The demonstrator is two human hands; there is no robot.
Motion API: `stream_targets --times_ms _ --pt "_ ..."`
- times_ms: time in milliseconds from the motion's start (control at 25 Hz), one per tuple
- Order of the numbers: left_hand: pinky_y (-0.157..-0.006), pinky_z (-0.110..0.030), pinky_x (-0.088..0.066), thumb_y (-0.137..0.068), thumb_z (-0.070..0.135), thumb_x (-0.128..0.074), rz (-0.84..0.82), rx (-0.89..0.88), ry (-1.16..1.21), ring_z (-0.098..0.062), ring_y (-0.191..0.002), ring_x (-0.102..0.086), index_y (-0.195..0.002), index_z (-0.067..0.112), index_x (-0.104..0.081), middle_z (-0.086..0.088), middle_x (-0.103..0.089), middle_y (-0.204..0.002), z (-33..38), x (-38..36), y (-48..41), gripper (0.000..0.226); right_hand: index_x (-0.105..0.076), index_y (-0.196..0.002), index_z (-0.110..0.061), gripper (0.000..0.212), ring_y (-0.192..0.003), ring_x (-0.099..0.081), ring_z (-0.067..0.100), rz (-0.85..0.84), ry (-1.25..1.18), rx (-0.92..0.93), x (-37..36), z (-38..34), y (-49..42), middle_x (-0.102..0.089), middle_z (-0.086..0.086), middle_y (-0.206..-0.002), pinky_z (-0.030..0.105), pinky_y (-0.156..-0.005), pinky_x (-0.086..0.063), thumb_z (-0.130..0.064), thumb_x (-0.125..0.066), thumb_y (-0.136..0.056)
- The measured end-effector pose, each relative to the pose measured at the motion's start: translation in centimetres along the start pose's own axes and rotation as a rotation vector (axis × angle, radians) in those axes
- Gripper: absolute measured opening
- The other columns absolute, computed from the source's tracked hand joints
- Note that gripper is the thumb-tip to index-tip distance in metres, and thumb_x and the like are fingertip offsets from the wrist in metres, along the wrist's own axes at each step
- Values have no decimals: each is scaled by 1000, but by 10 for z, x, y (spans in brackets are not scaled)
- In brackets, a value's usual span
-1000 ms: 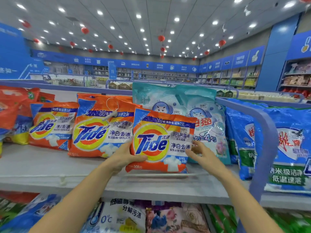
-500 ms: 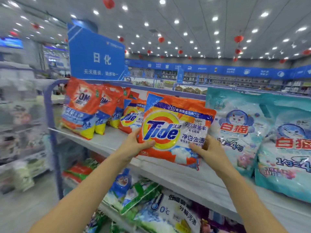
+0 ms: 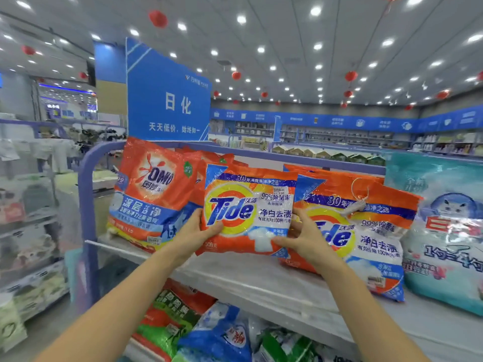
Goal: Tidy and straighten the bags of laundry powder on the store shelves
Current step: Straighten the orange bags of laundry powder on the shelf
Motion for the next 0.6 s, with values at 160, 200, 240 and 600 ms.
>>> stream_targets --times_ms 160,200,240,600 --pt "-78 -25 -51 -86 19 -65 -97 -5 -61 -16 -98 -63 -113 20 -46 3 -63 -107 -18 14 -41 33 -39 -130 -15 75 -105 -63 19 120 96 -47 -24 18 -12 -62 7 -120 37 -86 -55 1 -78 -68" --pt "-80 -28 -51 -85 18 -66 -93 10 -66 -18 -98 -63 -113 19 -48 0 -63 -109 -24 17 -49 33 -39 -129 -14 74 -106 -62 19 143 129 -65 -28 21 -13 -61 8 -121 39 -88 -54 1 -78 -68" --pt "-81 -31 -51 -84 17 -68 -85 29 -73 -20 -98 -62 -113 16 -50 -3 -63 -110 -33 20 -58 34 -40 -127 -15 71 -108 -62 20 157 146 -80 -32 23 -16 -61 9 -122 41 -90 -53 2 -77 -69" --pt "-100 -38 -42 -86 4 -62 -113 119 -55 -26 -117 -51 -130 6 -30 -10 -52 -128 -55 3 -90 54 -39 -127 -15 70 -117 -53 17 235 353 -210 -39 40 -25 -55 0 -127 39 -99 -47 -5 -79 -70"
Point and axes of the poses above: each hand's wrist, its own y-axis away from the middle knuckle, its own x-axis out of the back of the hand, z = x × y, the point moved 10 cm from there along -y, towards the middle knuckle
